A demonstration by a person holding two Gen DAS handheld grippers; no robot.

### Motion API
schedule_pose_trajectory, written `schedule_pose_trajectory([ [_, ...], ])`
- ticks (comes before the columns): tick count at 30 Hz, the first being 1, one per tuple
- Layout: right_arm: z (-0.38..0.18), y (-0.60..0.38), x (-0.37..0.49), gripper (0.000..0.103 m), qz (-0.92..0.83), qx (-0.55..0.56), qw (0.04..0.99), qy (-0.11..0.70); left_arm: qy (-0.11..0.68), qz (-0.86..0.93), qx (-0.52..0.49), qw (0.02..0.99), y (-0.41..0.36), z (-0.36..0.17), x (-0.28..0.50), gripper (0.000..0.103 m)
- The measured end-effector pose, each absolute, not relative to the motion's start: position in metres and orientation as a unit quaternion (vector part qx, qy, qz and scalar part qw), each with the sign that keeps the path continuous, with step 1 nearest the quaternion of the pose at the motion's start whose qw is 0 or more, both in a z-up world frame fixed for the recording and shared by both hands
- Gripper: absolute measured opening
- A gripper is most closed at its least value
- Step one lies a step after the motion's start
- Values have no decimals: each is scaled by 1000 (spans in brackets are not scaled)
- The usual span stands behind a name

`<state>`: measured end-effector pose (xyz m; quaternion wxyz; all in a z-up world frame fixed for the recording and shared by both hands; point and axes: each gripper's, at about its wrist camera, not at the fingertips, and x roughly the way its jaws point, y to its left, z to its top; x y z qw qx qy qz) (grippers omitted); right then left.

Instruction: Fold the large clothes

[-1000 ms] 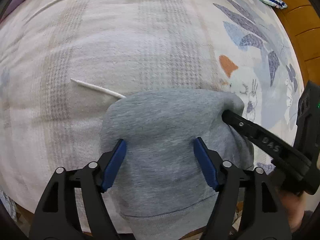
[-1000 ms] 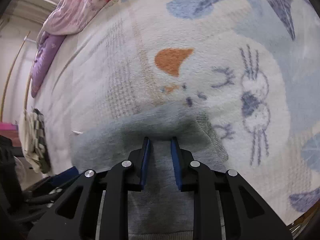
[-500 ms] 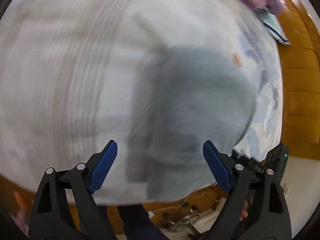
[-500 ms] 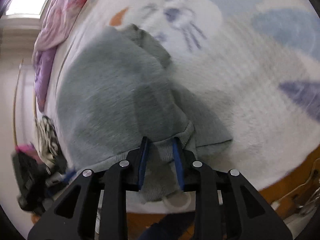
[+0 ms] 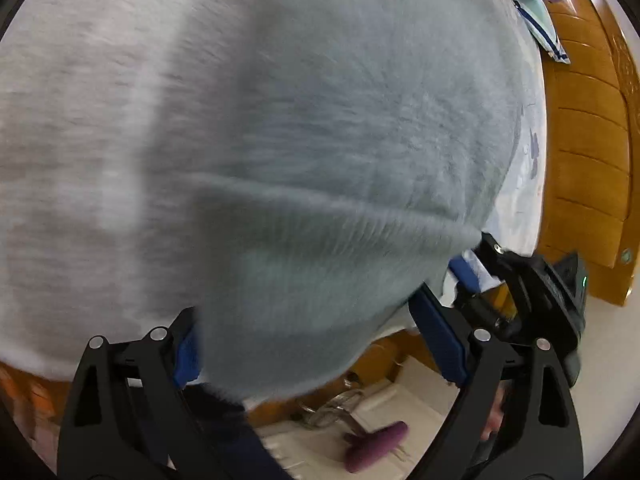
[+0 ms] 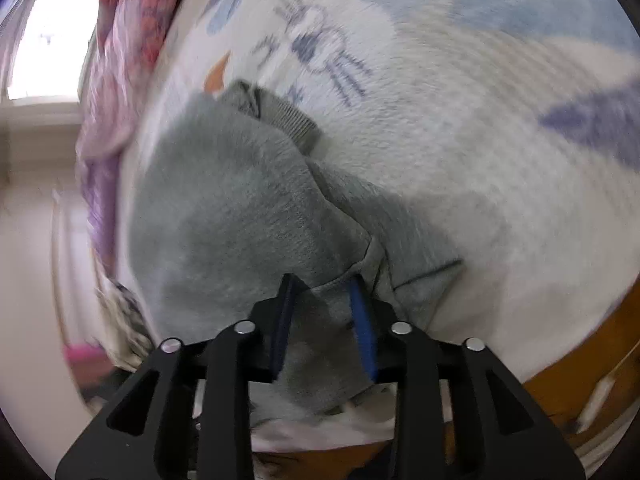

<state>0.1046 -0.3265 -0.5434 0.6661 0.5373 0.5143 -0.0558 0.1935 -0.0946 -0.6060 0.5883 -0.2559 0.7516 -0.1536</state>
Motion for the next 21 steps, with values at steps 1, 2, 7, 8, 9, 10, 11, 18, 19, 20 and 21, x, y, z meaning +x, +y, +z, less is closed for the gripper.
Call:
schedule_pose_trajectory([
  [1,-540,-328,97,47,-65,552,662,503,754,-156,-250,587,-99,-609,196,89],
  [2,-537,-329,91,59,-77,560,658,497,755,-157,-246,588,-100,-609,198,86],
  [7,-532,-323,50,77,-103,647,613,441,748,-179,-269,580,-91,-589,203,41],
  [8,-535,-318,39,80,-108,670,595,430,747,-184,-277,576,-90,-585,204,39],
  [9,-539,-313,34,80,-107,684,582,426,744,-191,-281,576,-89,-579,206,36],
  [10,-546,-305,25,80,-114,708,557,419,741,-197,-279,578,-90,-572,208,34],
  [11,-551,-300,20,81,-115,725,541,411,738,-206,-280,579,-91,-564,213,33],
  [18,-591,-278,-5,85,-83,853,443,264,730,-234,-288,574,-94,-541,228,32],
  [19,-595,-277,-2,87,-79,859,438,252,731,-234,-290,572,-91,-541,228,32],
  [20,-599,-276,-1,88,-77,864,434,245,732,-233,-297,567,-90,-541,230,32],
  [21,-602,-275,2,88,-76,868,430,238,731,-235,-296,568,-85,-539,230,32],
])
